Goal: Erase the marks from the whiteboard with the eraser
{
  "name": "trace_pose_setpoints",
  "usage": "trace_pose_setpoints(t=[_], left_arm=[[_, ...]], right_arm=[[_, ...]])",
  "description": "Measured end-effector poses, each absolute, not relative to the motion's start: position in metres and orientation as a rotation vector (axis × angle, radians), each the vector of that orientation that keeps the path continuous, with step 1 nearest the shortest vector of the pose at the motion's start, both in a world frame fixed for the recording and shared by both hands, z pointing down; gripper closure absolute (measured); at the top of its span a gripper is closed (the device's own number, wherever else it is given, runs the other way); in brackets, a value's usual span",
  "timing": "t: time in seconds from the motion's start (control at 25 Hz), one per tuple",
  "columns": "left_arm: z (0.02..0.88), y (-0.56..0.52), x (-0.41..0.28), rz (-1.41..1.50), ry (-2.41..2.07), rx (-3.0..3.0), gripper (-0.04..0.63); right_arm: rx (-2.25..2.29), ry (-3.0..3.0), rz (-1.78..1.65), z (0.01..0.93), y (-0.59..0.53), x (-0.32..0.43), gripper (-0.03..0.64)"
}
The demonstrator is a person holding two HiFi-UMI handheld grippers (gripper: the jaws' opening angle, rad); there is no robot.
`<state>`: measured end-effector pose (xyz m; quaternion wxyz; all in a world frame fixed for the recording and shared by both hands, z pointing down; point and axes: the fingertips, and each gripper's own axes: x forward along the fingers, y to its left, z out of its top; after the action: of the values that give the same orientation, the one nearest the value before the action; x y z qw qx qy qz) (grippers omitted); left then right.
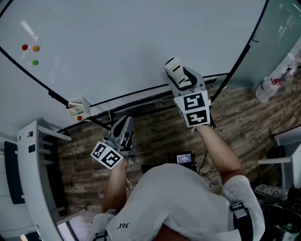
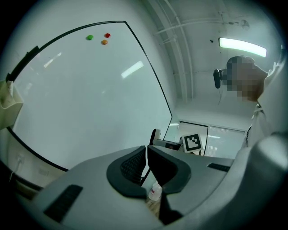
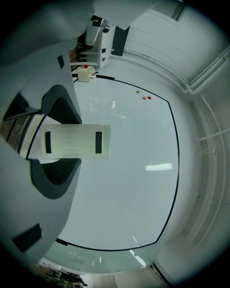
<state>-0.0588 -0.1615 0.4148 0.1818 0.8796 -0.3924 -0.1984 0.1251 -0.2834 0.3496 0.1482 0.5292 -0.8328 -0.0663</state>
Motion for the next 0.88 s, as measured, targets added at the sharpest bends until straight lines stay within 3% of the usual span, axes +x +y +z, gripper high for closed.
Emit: trace_pose_setpoints(t=[0.88], left_arm=[[0.446,-0.133,-0.051,-0.511,-1.090,2.426,0.580]], right_arm=[[1.477,-2.429,0.001,0.430,-0.229,0.150,0.364]])
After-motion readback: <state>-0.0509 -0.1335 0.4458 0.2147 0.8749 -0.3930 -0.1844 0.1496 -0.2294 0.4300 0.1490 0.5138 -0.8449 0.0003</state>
